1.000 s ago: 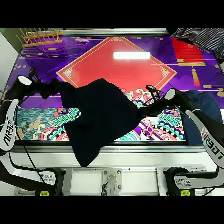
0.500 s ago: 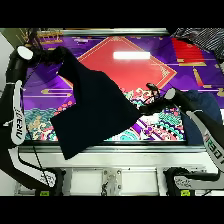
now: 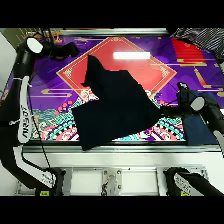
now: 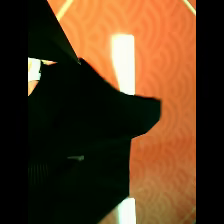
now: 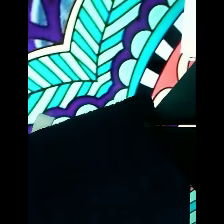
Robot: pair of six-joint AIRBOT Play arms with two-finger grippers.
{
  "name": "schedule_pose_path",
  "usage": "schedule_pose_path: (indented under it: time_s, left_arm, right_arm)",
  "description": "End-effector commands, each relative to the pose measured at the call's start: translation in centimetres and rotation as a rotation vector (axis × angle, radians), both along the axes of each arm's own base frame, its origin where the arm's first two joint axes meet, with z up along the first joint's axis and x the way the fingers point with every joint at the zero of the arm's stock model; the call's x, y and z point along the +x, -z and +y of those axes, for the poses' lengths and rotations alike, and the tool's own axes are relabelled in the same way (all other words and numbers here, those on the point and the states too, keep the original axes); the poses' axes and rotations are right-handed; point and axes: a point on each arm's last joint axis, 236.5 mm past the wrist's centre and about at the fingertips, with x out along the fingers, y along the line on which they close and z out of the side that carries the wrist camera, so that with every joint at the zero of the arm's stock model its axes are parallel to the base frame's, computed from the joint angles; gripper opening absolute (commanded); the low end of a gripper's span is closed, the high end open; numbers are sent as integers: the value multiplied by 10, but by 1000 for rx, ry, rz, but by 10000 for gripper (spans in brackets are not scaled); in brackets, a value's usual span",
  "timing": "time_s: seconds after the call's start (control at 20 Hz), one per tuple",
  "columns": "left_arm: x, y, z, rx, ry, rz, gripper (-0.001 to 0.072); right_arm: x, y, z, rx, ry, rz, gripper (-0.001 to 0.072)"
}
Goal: Fold the clothes and pants, and hang the long-sleeved shirts on hangers.
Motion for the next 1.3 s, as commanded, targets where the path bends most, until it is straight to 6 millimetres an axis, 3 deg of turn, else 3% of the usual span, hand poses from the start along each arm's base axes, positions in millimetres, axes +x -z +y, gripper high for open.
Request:
schedule_pose_path:
  time_s: [0.0,0.1,0.15,0.2,0.25,0.35,0.45,0.6,0.75,0.95,1.05,1.1,1.15,1.2,1.25]
  left_arm:
    - [-50,34,67,46,-80,208,595]
    - [-99,68,97,22,-137,359,595]
    - [-128,90,104,9,-153,445,595]
    - [-155,110,107,-4,-167,516,595]
    - [-182,131,106,-19,-179,582,595]
    - [-222,169,97,-58,-209,659,595]
    - [-239,196,79,-155,-251,680,595]
    - [-240,217,47,-268,-248,685,595]
    - [-235,233,16,-243,-173,718,595]
    - [-201,244,-6,-230,-149,710,594]
    - [-180,246,-6,-237,-168,701,593]
    - [-166,242,-2,-243,-190,683,481]
    - [-148,231,3,-251,-196,642,88]
    - [-127,214,10,-254,-201,582,6]
    - [-104,190,18,-255,-204,508,6]
  right_arm:
    - [-23,4,-8,-6,40,6,30]
    - [-28,1,-6,1,36,12,54]
    - [-27,-2,-5,5,38,2,258]
    - [-25,-5,-5,4,40,-11,530]
    - [-24,-9,-5,3,41,-30,654]
    - [-20,-18,-6,-1,46,-71,654]
    - [-17,-26,-5,5,51,-104,653]
    - [-17,-29,-5,5,51,-113,653]
    - [-17,-29,-4,8,52,-114,653]
    - [-17,-29,-4,9,52,-113,653]
    - [-17,-29,-4,9,52,-113,653]
    - [-17,-29,-4,8,52,-113,653]
    - [-17,-29,-4,8,52,-113,653]
    - [-17,-29,-4,8,52,-113,653]
    - [-17,-29,-4,8,52,-113,653]
